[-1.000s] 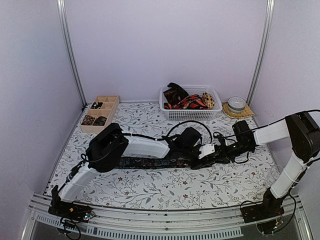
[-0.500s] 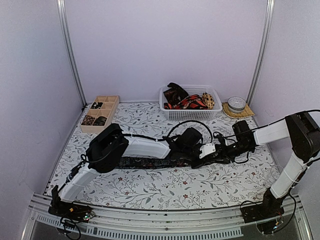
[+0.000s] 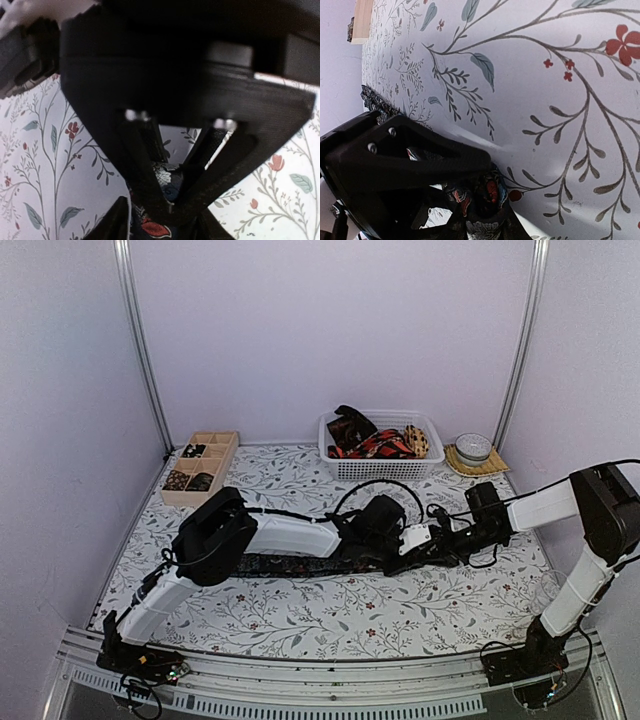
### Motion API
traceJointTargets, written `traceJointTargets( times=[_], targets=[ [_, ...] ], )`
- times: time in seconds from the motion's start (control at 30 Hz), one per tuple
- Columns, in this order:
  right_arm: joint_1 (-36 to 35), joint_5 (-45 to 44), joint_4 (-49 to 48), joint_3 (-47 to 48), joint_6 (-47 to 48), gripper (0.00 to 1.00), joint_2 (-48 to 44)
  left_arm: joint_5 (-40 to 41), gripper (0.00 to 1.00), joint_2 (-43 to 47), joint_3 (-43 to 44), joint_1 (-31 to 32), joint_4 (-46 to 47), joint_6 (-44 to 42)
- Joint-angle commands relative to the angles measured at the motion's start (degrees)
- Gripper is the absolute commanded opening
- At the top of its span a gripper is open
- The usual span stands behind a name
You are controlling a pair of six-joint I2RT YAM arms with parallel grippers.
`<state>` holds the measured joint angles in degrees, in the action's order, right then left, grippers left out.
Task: Roll the ties
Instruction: Roll the tie at the center of the board.
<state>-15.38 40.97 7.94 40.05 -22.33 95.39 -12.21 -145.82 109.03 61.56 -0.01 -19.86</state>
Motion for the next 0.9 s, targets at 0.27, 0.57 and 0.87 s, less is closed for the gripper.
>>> traceJointTargets(
  times=[0.27,0.57,0.87],
  targets=[
    [-0.36,-14.72,18.35,9.13,6.97,0.17,-6.87,-6.66,0.91,7.96,-11.17,-2.97,-1.36,8.08],
    [-2.09,-34.58,34.74,18.81,11.59,0.17,-5.64,-2.96,1.00,17.45,-19.29,-8.20,-2.87,19.50],
    [-8.74,-52.98,39.64,23.86,10.25,0.17,-1.47,0.81,0.97,21.85,-25.16,-12.06,-8.39,26.24]
  ],
)
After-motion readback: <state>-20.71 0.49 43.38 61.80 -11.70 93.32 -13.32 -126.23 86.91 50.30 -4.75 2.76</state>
